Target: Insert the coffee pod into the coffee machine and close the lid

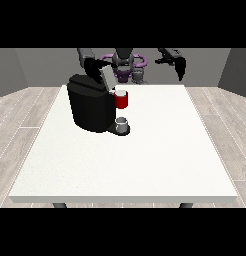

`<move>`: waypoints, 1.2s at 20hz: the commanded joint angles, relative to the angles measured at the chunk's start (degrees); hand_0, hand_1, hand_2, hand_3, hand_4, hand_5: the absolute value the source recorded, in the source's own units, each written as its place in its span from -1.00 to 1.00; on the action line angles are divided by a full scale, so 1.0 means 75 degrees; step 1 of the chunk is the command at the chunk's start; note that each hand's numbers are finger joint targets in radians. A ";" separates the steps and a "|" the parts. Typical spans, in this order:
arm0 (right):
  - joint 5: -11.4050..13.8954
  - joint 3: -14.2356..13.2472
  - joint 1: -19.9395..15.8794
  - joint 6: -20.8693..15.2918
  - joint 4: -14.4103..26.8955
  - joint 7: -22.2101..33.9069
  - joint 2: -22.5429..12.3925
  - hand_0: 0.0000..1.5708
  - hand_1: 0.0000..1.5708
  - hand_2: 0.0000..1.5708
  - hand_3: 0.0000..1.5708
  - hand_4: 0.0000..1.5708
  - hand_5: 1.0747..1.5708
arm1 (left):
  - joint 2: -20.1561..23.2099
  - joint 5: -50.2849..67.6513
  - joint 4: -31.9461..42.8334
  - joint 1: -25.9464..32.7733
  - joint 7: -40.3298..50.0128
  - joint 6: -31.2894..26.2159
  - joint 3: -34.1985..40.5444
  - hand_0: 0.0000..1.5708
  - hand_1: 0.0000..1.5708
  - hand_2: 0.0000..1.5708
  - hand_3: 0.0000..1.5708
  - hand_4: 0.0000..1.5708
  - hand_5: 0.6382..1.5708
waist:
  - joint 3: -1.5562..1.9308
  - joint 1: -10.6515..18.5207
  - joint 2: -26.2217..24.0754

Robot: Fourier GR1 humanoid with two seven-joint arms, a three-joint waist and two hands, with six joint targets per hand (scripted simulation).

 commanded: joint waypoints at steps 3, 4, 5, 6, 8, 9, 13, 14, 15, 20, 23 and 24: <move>0.0275 0.0263 -0.0270 -0.0250 0.0389 0.0008 0.0427 -1.00 -1.00 -1.00 -1.00 -1.00 1.00 | -0.0026 0.0011 -0.0113 -0.0194 0.0286 0.0234 -0.0092 -1.00 -1.00 -1.00 -1.00 -1.00 1.00 | 0.0026 0.0075 0.0046; 0.0201 0.0281 -0.0170 -0.0083 0.0191 0.0474 0.0336 -1.00 -1.00 -1.00 -1.00 -0.90 1.00 | 0.0227 0.0003 0.0289 0.0372 -0.0357 -0.0070 0.0071 -1.00 -1.00 -1.00 -1.00 -1.00 1.00 | 0.0024 -0.0102 -0.0137; 0.0389 0.0408 -0.0452 -0.0220 0.0315 0.0208 0.0469 -1.00 -1.00 -1.00 -1.00 -0.77 1.00 | 0.0154 0.0105 0.0279 -0.0503 0.0309 0.0277 0.0139 -1.00 -1.00 -1.00 -1.00 -1.00 1.00 | 0.0025 -0.0170 0.0170; 0.0170 0.0321 -0.0492 0.0019 0.0086 0.0897 0.0345 -1.00 -1.00 -1.00 -1.00 -0.86 1.00 | 0.0073 -0.0040 0.0468 0.0366 -0.0405 0.0104 0.0021 -1.00 -1.00 -1.00 -1.00 -1.00 1.00 | 0.0023 -0.0184 -0.0231; 0.0448 0.0403 -0.0321 -0.0171 0.0369 0.0142 0.0455 -1.00 -1.00 -1.00 -1.00 -0.73 1.00 | -0.0086 -0.0066 0.0191 0.0353 -0.0427 0.0214 -0.0159 -1.00 -1.00 -1.00 -1.00 -0.83 1.00 | 0.0025 0.0008 -0.0036; 0.0412 0.0300 -0.0875 -0.0150 0.0317 0.0541 0.0310 -1.00 -1.00 -1.00 -1.00 -0.82 1.00 | 0.0218 -0.0020 0.0376 0.0054 -0.0224 0.0109 0.0006 -1.00 -1.00 -1.00 -1.00 -0.82 1.00 | 0.0025 0.0012 0.0047; 0.0856 0.0724 -0.0901 -0.0382 0.0194 0.0475 0.0628 -1.00 -1.00 -1.00 -1.00 -0.78 1.00 | 0.0418 0.0207 0.0742 0.0005 -0.0404 -0.0033 0.0274 -1.00 -1.00 -1.00 -1.00 -0.81 1.00 | 0.0023 -0.0115 0.0034; 0.0990 0.0473 -0.1067 -0.0560 0.0636 -0.0066 0.0358 -1.00 -1.00 -1.00 -1.00 -0.84 1.00 | 0.0390 0.0339 0.0302 -0.0231 -0.0126 -0.0105 0.0176 -1.00 -1.00 -1.00 -1.00 -0.80 1.00 | 0.0025 0.0297 0.0447; 0.0964 0.0671 -0.1090 -0.0178 0.0518 0.0303 0.0387 -1.00 -1.00 -1.00 -1.00 -0.81 1.00 | 0.0295 0.0127 0.0448 -0.0320 -0.0101 0.0240 0.0128 -1.00 -1.00 -1.00 -1.00 -0.85 1.00 | 0.0024 -0.0026 0.0170; 0.0750 0.0234 -0.1205 -0.0031 0.0766 0.0109 0.0187 -1.00 -1.00 -1.00 -1.00 -0.85 1.00 | 0.0120 0.0107 0.0062 0.0244 -0.0225 0.0077 -0.0218 -1.00 -1.00 -1.00 -1.00 -1.00 1.00 | 0.0026 0.0218 0.0021; 0.0804 0.0526 -0.1463 -0.0130 0.0536 0.0318 0.0720 -1.00 -1.00 -1.00 -1.00 -0.84 1.00 | 0.0133 0.0041 0.0341 -0.0115 -0.0423 0.0233 -0.0167 -1.00 -1.00 -1.00 -1.00 -0.85 1.00 | 0.0025 -0.0018 -0.0008; 0.1045 0.0737 -0.1196 -0.0417 0.0454 -0.0405 0.0935 -1.00 -1.00 -1.00 -1.00 -0.96 1.00 | 0.0063 -0.0083 0.0352 -0.0291 -0.0753 0.0390 -0.0180 -1.00 -1.00 -1.00 -1.00 -0.75 1.00 | 0.0025 -0.0108 0.0256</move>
